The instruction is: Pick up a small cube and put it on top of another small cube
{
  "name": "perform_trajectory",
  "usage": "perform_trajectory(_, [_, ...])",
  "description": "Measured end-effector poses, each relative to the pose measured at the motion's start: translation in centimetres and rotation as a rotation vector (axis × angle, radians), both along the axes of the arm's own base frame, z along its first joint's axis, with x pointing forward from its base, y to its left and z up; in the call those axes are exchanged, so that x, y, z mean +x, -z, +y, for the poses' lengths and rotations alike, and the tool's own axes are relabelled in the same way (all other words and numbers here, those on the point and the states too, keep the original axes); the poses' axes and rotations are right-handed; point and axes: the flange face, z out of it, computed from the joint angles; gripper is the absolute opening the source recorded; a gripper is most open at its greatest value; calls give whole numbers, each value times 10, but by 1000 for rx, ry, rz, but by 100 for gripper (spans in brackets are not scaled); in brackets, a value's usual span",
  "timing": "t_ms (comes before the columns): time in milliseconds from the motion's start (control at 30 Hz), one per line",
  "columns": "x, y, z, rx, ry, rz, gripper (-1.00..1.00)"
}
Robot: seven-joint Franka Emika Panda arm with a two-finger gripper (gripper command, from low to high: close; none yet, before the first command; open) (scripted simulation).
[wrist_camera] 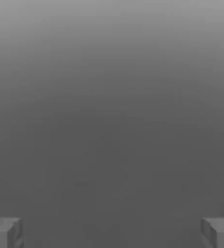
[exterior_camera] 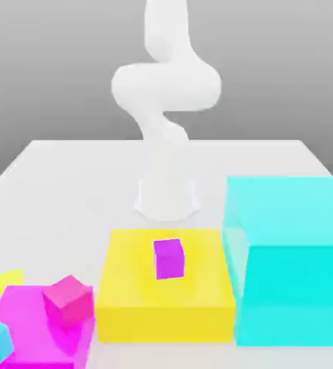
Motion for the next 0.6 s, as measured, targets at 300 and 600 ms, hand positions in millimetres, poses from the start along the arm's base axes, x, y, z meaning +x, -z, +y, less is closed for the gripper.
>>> perform_trajectory(300, [70,149,-91,-32,-131,215,0])
perform_trajectory(600, [69,307,-176,-71,-230,414,0])
